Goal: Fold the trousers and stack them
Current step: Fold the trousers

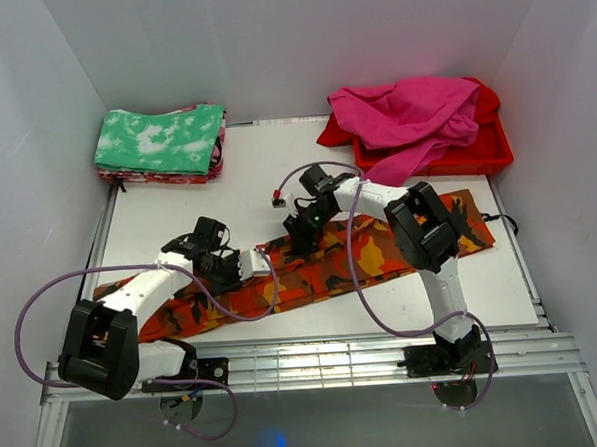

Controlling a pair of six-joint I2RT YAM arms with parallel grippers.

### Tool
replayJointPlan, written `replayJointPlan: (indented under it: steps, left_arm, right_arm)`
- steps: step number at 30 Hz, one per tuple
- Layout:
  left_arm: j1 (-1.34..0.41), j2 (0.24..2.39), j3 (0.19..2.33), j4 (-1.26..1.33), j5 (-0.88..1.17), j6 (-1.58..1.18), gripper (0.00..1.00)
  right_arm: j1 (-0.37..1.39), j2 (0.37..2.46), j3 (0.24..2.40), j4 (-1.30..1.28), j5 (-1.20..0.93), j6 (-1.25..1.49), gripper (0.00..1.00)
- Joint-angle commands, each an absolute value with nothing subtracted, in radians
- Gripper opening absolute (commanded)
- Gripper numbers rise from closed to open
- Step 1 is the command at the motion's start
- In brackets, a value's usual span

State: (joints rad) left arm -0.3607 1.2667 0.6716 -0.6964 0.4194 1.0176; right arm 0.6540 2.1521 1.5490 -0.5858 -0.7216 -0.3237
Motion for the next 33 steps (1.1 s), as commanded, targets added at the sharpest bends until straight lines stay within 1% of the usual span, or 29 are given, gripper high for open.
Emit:
replayJointPlan:
  steps: [1, 2, 3, 4, 5, 9, 13, 14, 18, 22, 27, 33]
  left_arm:
    - [-0.362, 1.266, 0.65, -0.657, 0.334, 0.979, 0.31]
    - [-0.362, 1.25, 0.669, -0.657, 0.339, 0.954, 0.41]
    - [-0.351, 1.235, 0.682, -0.652, 0.344, 0.924, 0.45]
    - [-0.341, 1.197, 0.702, -0.653, 0.372, 0.86, 0.47]
    - [-0.307, 1.178, 0.722, -0.652, 0.392, 0.824, 0.53]
    - [-0.25, 1.149, 0.851, -0.621, 0.445, 0.628, 0.61]
    - [-0.241, 1.215, 0.928, -0.585, 0.454, 0.462, 0.61]
    - [-0.242, 1.265, 0.94, -0.574, 0.451, 0.416, 0.61]
    - [-0.242, 1.417, 1.003, -0.575, 0.43, 0.342, 0.59]
    - [-0.255, 1.52, 1.043, -0.586, 0.449, 0.315, 0.59]
    - [-0.316, 1.574, 1.04, -0.592, 0.428, 0.307, 0.6]
    - [-0.359, 1.554, 1.0, -0.575, 0.38, 0.301, 0.56]
  right_arm:
    - [0.67, 2.123, 1.491, -0.578, -0.703, -0.344, 0.36]
    - [0.672, 2.114, 1.47, -0.562, -0.7, -0.341, 0.35]
    - [0.673, 2.086, 1.442, -0.54, -0.695, -0.336, 0.33]
    - [0.678, 2.07, 1.383, -0.481, -0.677, -0.321, 0.28]
    - [0.681, 2.051, 1.352, -0.45, -0.661, -0.313, 0.26]
    - [0.69, 1.959, 1.223, -0.312, -0.598, -0.304, 0.26]
    - [0.725, 1.907, 1.135, -0.207, -0.488, -0.322, 0.27]
    - [0.735, 1.899, 1.111, -0.181, -0.468, -0.339, 0.27]
    - [0.773, 1.842, 1.046, -0.105, -0.384, -0.365, 0.27]
    - [0.808, 1.812, 0.999, -0.049, -0.316, -0.387, 0.27]
    - [0.847, 1.775, 0.936, 0.027, -0.262, -0.417, 0.27]
    - [0.917, 1.715, 0.833, 0.127, -0.166, -0.485, 0.21]
